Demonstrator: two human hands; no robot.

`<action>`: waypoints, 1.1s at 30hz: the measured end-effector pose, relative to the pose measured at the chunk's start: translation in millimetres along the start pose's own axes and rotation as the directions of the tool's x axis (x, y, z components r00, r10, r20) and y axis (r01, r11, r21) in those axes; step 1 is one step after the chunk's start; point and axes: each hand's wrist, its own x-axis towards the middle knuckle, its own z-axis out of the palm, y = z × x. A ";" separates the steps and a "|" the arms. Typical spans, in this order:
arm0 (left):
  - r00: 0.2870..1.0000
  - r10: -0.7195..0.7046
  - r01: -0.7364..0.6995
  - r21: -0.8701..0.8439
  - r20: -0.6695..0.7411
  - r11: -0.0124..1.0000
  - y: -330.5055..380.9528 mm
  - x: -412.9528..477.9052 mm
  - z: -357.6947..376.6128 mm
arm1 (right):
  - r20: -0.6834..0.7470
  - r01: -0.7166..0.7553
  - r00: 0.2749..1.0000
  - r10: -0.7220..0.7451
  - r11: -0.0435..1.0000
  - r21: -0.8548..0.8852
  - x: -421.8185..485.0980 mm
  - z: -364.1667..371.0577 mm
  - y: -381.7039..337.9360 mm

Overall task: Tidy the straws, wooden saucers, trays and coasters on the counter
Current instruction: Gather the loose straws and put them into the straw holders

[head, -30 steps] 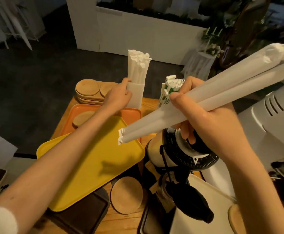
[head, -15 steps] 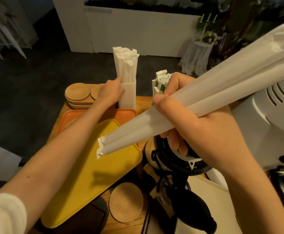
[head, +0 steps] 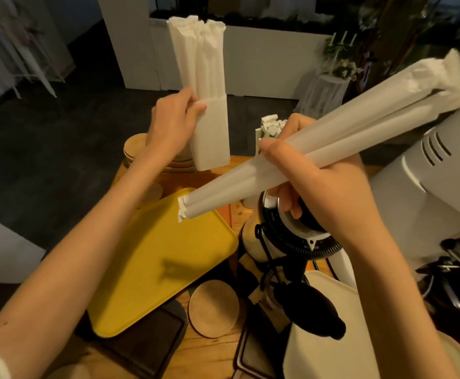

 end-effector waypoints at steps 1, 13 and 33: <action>1.000 0.017 -0.017 0.010 -0.016 1.000 4.4 -8.3 -12.1 | -0.012 0.037 0.999 -0.037 0.999 0.029 -1.2 1.5 0.0; 0.995 0.047 -0.051 0.046 0.089 0.998 24.5 -148.2 -131.6 | 0.009 0.014 1.000 -0.015 0.996 0.087 -63.2 24.9 -2.0; 0.974 -0.012 -0.032 0.190 0.224 0.981 9.4 -336.8 -238.5 | 0.107 -0.389 0.921 0.374 0.871 0.301 -197.4 106.0 -13.5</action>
